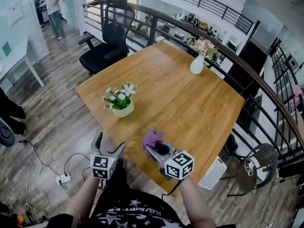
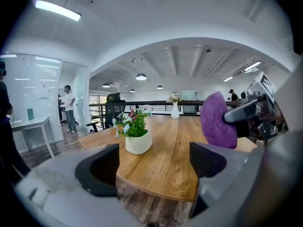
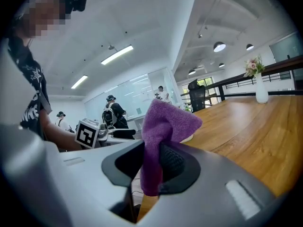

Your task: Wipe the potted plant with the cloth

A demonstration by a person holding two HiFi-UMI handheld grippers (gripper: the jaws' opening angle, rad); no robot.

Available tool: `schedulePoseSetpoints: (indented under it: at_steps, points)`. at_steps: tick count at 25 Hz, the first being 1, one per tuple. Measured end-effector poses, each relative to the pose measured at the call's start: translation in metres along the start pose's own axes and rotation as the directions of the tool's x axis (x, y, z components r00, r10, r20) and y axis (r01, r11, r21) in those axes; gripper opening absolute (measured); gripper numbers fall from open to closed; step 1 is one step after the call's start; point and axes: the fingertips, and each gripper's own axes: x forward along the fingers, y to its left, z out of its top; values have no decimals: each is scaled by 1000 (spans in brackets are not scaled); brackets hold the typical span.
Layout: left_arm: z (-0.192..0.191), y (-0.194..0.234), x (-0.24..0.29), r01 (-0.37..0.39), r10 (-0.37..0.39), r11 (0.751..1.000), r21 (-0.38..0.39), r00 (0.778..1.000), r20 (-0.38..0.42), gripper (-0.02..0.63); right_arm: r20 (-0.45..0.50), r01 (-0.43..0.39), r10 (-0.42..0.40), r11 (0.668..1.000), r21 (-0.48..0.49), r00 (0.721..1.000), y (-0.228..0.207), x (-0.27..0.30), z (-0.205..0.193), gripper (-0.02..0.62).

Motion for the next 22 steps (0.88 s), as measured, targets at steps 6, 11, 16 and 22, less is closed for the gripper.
schedulePoseSetpoints:
  at_steps: [6,11,16,22]
  points:
    - [-13,-32,-38,-28,28,999,-23,1000,6,479,-7,-10,10,1000,-5,1000,25,-38,-23,89]
    - [-1,-55,-70,-37,37,999,22,999,30,388,-8,25,-25,1000,-19,1000,38,-58,-32,89]
    - [7,-62,-99,-48,46,999,22,996,70,248,-7,59,-59,998,-22,998,46,-70,-36,89]
    - [-6,-52,-120,-1,1,1000,4,996,86,201,-9,87,-87,996,-17,996,64,-65,-43,89]
